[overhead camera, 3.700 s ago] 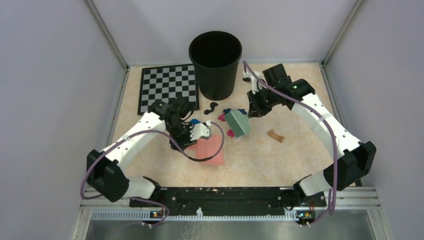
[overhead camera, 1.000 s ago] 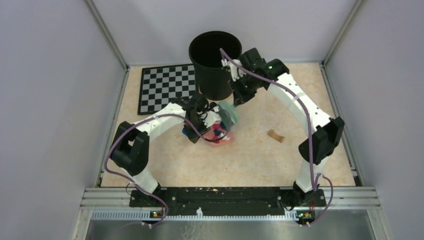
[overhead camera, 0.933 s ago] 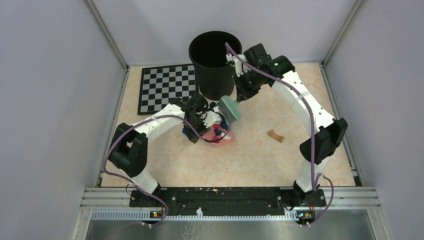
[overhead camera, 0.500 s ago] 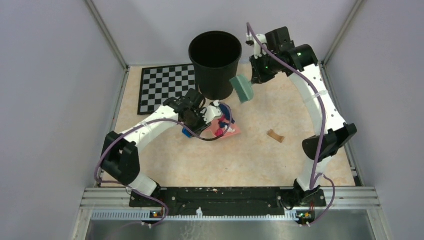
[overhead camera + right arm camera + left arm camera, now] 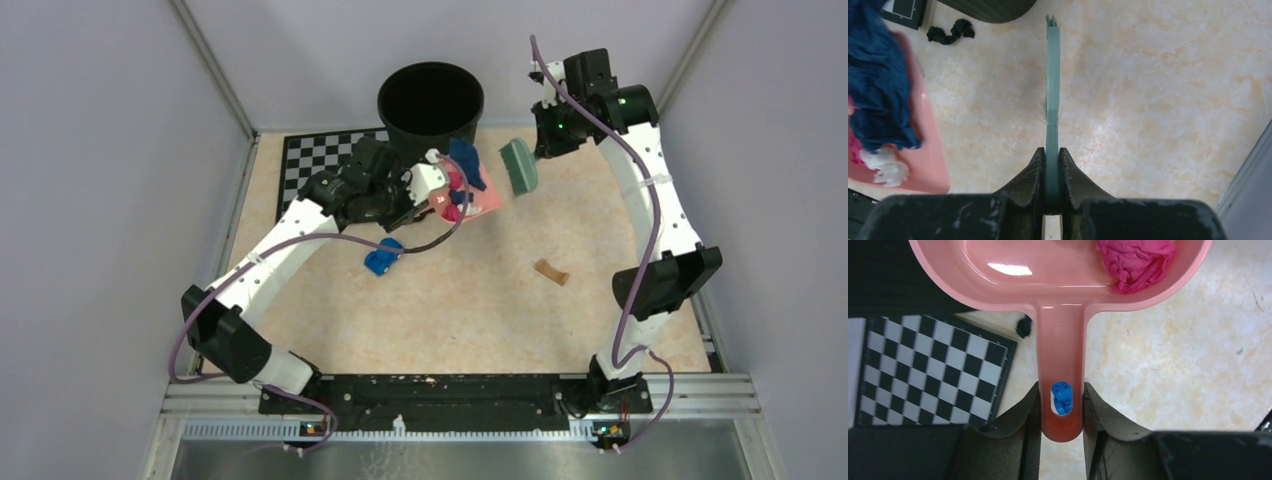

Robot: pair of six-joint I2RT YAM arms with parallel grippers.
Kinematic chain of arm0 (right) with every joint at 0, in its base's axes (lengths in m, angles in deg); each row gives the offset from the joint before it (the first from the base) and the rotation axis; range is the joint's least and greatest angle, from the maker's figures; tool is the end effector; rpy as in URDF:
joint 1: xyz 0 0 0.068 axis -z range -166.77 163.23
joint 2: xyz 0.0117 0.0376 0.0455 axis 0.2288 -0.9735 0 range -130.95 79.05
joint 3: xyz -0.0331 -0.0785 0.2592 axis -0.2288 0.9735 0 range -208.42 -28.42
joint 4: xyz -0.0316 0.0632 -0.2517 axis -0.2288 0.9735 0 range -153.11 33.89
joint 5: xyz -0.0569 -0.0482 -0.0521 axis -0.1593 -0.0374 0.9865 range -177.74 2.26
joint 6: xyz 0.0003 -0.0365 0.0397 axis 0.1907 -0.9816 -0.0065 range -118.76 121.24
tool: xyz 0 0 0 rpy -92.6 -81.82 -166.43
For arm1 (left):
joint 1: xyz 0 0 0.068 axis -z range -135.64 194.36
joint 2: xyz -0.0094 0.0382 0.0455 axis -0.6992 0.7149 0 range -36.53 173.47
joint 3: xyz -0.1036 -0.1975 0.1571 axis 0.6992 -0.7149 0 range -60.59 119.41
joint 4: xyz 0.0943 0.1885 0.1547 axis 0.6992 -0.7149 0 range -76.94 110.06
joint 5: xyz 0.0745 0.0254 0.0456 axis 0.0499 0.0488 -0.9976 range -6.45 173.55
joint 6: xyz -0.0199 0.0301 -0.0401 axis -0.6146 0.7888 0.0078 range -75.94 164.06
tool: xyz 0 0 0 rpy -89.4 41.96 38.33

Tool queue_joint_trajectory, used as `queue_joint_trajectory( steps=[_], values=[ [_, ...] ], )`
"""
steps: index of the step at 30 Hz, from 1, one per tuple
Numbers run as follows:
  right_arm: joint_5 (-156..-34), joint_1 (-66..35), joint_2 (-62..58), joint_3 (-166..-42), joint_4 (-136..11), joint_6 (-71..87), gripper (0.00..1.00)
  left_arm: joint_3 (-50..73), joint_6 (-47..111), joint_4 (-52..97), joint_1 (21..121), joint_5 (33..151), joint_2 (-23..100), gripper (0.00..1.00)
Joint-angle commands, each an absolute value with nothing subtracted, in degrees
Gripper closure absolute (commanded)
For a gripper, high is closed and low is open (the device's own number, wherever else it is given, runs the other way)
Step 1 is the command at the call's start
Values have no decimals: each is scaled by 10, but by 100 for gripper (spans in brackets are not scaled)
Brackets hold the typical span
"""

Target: Sweep away the paper scraps from the table

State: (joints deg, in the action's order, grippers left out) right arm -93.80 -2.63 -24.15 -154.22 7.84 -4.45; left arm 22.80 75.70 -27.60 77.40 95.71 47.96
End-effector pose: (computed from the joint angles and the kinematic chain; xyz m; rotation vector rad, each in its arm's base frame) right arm 0.3416 0.1009 0.4383 -0.4998 2.3668 0.2090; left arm 0.2579 -0.1766 0.3498 1.3718 1.9861 -0.2680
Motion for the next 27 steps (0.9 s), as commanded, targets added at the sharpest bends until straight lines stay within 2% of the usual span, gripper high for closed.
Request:
queue_joint_trajectory(
  steps=[1,11,16,20,27],
  values=[
    [-939,-16,-233,-1528,59,-32,100,299,744,-244,772,966,478,100],
    [-945,-15,-221,-1506,59,-36,100,426,667,-230,731,933,545,100],
    [-945,-15,-214,-1496,58,-37,100,531,661,-254,697,914,601,100],
    [-946,-15,-212,-1493,58,-37,100,580,703,-239,679,872,636,100],
    [-946,-14,-202,-1483,57,-38,100,598,849,-162,662,783,667,100]
  ],
)
